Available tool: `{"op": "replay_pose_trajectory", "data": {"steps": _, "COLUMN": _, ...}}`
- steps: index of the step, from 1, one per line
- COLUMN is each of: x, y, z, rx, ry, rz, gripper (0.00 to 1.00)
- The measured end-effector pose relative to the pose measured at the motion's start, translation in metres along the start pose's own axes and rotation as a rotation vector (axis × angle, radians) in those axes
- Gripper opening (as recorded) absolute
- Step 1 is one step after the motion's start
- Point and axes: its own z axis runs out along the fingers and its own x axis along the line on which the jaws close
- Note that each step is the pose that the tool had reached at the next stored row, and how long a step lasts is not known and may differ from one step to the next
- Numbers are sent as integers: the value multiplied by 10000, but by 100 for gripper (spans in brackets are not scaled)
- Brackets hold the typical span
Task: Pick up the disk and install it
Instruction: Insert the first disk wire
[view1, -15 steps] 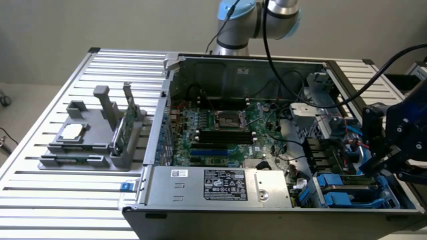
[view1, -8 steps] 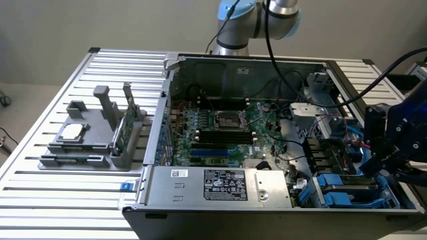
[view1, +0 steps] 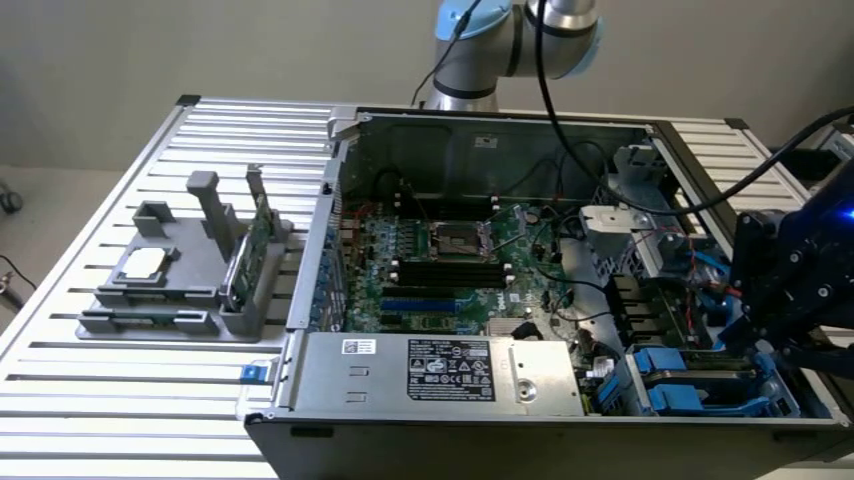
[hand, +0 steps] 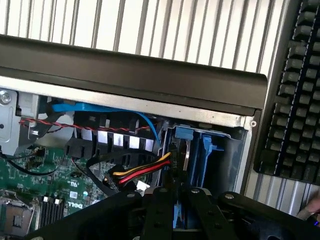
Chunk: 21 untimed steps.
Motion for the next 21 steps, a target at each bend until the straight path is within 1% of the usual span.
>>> {"op": "replay_pose_trajectory", "data": {"steps": 1, "x": 0, "y": 0, "z": 7, "rx": 26, "ry": 1, "rz": 131, "gripper": 16}}
{"op": "replay_pose_trajectory", "data": {"steps": 3, "x": -1, "y": -1, "z": 14, "rx": 112, "ry": -2, "rz": 345, "gripper": 16}}
{"op": "replay_pose_trajectory", "data": {"steps": 4, "x": -1, "y": 0, "z": 17, "rx": 172, "ry": -2, "rz": 442, "gripper": 16}}
{"op": "replay_pose_trajectory", "data": {"steps": 5, "x": -1, "y": 0, "z": 18, "rx": 248, "ry": 4, "rz": 537, "gripper": 16}}
{"op": "replay_pose_trajectory", "data": {"steps": 9, "x": -1, "y": 0, "z": 19, "rx": 691, "ry": 45, "rz": 840, "gripper": 16}}
{"op": "replay_pose_trajectory", "data": {"steps": 10, "x": -1, "y": 0, "z": 19, "rx": 783, "ry": 54, "rz": 906, "gripper": 16}}
{"op": "replay_pose_trajectory", "data": {"steps": 11, "x": 0, "y": 0, "z": 19, "rx": 847, "ry": 53, "rz": 958, "gripper": 16}}
{"op": "replay_pose_trajectory", "data": {"steps": 12, "x": 0, "y": 0, "z": 19, "rx": 899, "ry": 47, "rz": 999, "gripper": 16}}
{"op": "replay_pose_trajectory", "data": {"steps": 13, "x": 0, "y": 3, "z": 18, "rx": 938, "ry": 28, "rz": 1026, "gripper": 16}}
{"op": "replay_pose_trajectory", "data": {"steps": 14, "x": -1, "y": 9, "z": 18, "rx": 963, "ry": 6, "rz": 1042, "gripper": 16}}
{"op": "replay_pose_trajectory", "data": {"steps": 19, "x": 18, "y": 47, "z": 18, "rx": 1064, "ry": -169, "rz": 1072, "gripper": 15}}
{"op": "replay_pose_trajectory", "data": {"steps": 21, "x": 45, "y": 58, "z": 18, "rx": 1097, "ry": -213, "rz": 1076, "gripper": 15}}
